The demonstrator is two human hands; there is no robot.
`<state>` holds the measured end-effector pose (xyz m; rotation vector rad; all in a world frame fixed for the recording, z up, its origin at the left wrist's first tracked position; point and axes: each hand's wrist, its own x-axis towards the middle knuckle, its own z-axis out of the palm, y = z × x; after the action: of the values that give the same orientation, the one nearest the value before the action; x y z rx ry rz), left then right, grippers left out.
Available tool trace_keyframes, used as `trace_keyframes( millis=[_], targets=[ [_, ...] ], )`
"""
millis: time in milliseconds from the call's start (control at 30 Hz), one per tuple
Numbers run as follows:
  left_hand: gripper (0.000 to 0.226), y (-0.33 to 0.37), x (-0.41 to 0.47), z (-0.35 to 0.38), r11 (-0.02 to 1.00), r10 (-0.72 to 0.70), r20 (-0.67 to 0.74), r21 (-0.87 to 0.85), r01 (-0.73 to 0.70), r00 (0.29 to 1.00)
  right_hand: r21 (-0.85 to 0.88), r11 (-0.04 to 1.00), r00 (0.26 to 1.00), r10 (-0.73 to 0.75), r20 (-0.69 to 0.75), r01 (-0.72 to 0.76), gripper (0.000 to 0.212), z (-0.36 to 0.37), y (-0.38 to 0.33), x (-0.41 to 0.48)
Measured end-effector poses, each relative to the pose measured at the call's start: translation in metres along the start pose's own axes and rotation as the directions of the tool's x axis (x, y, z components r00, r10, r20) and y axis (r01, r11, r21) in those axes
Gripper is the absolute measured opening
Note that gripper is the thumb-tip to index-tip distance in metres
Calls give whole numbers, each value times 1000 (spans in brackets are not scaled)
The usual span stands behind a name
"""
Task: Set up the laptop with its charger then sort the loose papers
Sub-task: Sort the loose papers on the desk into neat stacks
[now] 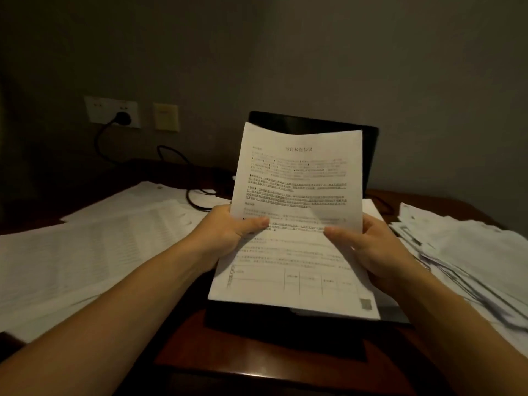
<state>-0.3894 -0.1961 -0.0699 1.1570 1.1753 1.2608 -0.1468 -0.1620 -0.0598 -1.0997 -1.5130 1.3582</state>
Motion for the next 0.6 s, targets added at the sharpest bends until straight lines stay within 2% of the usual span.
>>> trace_keyframes(
  millis=[133,333,367,433,533,600],
  targets=[
    [23,-3,16,42,989,-64,36,-129,68,997,-35,998,996,46,-75,-49,23,-38,6,-8],
    [25,-12,40,82,986,-109,5,-123,109,994,-385,919,993,47,-111,-87,11,-78,13,-2],
    [26,-14,42,86,991,-108,-23,-86,105,994,-422,902,993,46,-111,-90,14,-84,14,0],
    [33,-18,47,84,985,-22,-126,165,43,992,-464,880,991,51,-125,-104,22,-93,17,3],
    [59,-27,48,75,868,155,-112,490,-81,982,-488,866,991,51,-123,-105,24,-100,22,10],
    [54,-32,50,72,769,213,-93,630,-108,973,-473,876,991,41,-127,-97,25,-102,26,16]
  ],
)
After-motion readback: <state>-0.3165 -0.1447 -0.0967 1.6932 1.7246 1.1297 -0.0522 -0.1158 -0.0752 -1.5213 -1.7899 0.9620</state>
